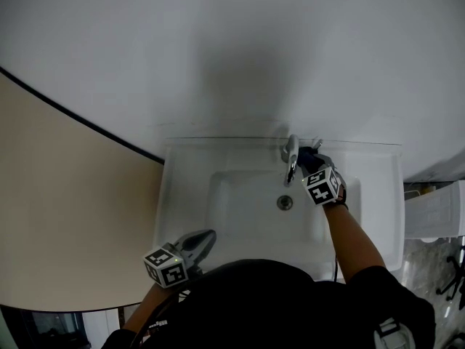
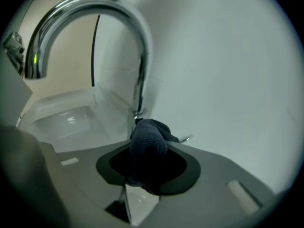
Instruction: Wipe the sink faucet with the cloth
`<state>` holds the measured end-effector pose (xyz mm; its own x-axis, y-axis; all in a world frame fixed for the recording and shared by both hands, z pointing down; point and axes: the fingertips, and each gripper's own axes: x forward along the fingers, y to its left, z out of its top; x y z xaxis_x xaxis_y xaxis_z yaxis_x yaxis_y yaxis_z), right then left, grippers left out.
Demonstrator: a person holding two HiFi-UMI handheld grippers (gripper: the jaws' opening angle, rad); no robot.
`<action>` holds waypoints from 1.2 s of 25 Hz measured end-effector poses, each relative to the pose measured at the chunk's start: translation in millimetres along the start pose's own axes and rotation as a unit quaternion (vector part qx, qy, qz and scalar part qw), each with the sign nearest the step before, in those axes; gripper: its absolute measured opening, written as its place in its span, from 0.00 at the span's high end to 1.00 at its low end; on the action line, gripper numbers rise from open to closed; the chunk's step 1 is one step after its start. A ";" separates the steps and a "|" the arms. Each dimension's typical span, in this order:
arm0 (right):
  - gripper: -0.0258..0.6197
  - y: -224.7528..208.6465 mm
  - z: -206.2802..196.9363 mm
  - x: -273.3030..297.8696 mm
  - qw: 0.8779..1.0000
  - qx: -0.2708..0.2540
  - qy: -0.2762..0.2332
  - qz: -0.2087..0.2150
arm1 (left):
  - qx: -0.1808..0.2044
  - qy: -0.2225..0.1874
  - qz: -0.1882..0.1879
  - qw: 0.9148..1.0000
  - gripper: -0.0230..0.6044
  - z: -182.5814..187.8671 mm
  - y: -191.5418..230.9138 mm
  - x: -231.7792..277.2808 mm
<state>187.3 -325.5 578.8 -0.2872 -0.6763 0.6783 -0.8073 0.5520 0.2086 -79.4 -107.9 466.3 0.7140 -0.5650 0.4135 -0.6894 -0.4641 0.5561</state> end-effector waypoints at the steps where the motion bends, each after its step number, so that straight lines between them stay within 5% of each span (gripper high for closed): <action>1: 0.77 -10.1 7.2 -0.5 1.000 0.001 -0.004 -0.009 | 0.001 0.001 -0.002 1.000 0.98 -0.9 -0.9 1.2; 10: 0.77 -39.1 34.0 28.9 0.998 -0.048 0.027 -0.016 | 0.006 0.002 -0.005 1.000 0.98 1.1 -6.1 5.0; 17: 0.77 -47.4 29.7 45.4 0.998 0.002 0.057 0.011 | 0.005 0.002 -0.002 1.000 0.98 1.0 -4.3 1.9; 23: 0.77 -38.0 29.3 41.2 0.996 0.028 0.077 0.047 | 0.008 0.003 -0.007 1.000 0.98 1.1 -8.7 3.3; 30: 0.77 -3.3 10.8 14.8 0.998 -0.004 0.051 0.035 | 0.003 0.002 -0.001 1.000 0.98 2.2 -4.1 0.0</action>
<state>180.2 -342.6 580.5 -0.2885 -0.5833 0.7593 -0.7825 0.6006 0.1641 -76.8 -107.5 462.4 0.7162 -0.5612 0.4149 -0.6883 -0.4696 0.5529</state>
